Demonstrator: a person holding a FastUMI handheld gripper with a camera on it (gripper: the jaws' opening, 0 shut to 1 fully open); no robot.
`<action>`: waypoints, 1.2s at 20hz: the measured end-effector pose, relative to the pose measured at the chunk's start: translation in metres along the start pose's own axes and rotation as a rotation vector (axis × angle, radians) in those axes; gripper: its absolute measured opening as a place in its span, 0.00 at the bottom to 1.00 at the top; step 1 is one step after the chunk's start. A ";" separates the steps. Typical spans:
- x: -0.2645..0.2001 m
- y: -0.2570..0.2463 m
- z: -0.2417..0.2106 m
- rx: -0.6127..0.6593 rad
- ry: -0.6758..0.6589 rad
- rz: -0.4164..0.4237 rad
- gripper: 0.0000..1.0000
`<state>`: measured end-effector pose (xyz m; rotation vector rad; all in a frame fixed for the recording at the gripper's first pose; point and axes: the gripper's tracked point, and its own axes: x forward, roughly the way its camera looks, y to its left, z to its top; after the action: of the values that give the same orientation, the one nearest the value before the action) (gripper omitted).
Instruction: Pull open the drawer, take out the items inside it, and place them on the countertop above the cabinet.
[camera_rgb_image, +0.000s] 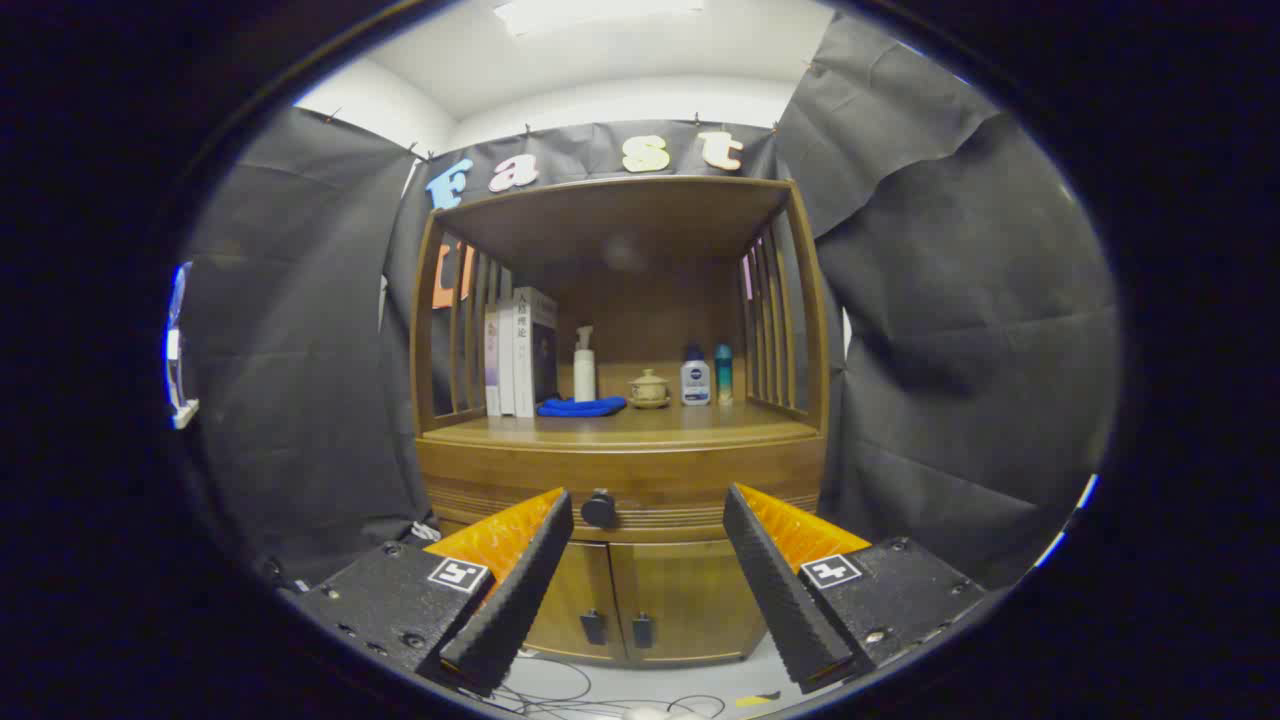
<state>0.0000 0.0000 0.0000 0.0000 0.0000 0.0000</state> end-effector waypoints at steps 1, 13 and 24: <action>-0.001 0.002 0.001 -0.006 -0.005 0.004 0.99; -0.007 0.000 0.004 0.030 -0.004 -0.012 0.99; 0.010 0.000 -0.020 0.037 0.003 -0.009 0.98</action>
<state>0.0096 -0.0003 -0.0201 0.0372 0.0030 -0.0085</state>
